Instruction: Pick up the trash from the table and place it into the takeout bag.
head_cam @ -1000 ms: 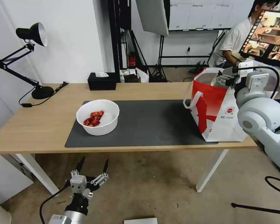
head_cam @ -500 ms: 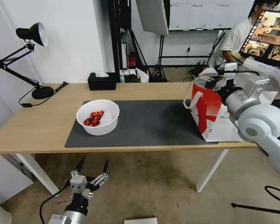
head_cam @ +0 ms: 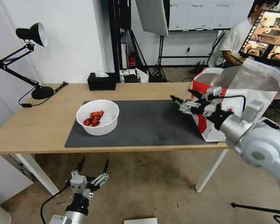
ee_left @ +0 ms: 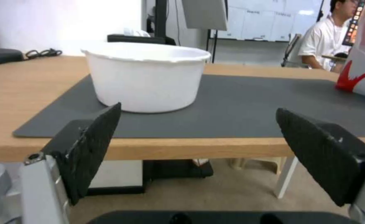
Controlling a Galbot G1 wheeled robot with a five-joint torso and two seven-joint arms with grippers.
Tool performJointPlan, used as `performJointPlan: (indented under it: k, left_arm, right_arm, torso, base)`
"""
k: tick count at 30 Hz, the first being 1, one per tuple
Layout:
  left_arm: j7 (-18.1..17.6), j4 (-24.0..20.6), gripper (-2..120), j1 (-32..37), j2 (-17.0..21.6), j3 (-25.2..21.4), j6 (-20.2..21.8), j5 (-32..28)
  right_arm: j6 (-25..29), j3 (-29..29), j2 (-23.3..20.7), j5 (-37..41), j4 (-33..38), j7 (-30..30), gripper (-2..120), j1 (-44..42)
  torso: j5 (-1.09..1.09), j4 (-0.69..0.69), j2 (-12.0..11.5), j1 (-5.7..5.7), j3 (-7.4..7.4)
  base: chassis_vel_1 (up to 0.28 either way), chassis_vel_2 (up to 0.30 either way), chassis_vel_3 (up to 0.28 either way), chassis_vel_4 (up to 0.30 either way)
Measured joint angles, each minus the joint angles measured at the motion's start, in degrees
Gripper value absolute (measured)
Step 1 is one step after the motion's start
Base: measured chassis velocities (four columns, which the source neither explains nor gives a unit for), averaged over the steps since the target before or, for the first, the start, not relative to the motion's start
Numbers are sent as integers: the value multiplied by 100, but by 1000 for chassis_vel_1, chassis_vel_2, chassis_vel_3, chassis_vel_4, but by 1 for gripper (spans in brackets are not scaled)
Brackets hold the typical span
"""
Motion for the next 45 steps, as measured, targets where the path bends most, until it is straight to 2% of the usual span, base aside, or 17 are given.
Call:
performJointPlan:
  k: [6, 9, 12, 16, 21, 30, 45]
  left_arm:
    - [28, -23, 100, 22, -31, -19, -22, 5]
    - [34, -19, 100, 33, -8, -21, -37, 6]
    - [35, 0, 100, 38, 12, -30, -53, 5]
    - [37, 42, 100, 54, 22, -33, -103, 4]
    - [47, 135, 100, 53, 55, 14, -150, 3]
    - [58, 200, 100, 52, 100, 20, -197, 11]
    - [61, 236, 100, 19, 102, 44, -207, 41]
  right_arm:
    - [407, 409, 302, -419, 83, -502, 100, -955]
    - [614, 943, 594, -870, 144, -728, 100, -1784]
    - [760, 1186, 823, -1180, 179, -783, 100, -2249]
    - [965, 1338, 1094, -1616, 189, -850, 100, -2751]
    - [1362, 1413, 1587, -2535, 135, -897, 100, -3430]
    - [1898, 1221, 2056, -3498, -122, -508, 100, -3867]
    - [1935, 980, 2177, -3804, -349, -268, 100, -3960]
  torso:
    - [0, -2, 0, 0, 0]
    - [0, -3, 0, 0, 0]
    - [0, -3, 0, 0, 0]
    - [0, -3, 0, 0, 0]
    - [-1, -3, 0, -1, 0]
    - [0, -2, 0, 0, 0]
    - [0, -2, 0, 0, 0]
  base:
    - [0, 0, 0, 0]
    - [0, 0, 0, 0]
    - [0, 0, 0, 0]
    - [0, 0, 0, 0]
    - [0, 0, 0, 0]
    - [0, 0, 0, 0]
    - [0, 0, 0, 0]
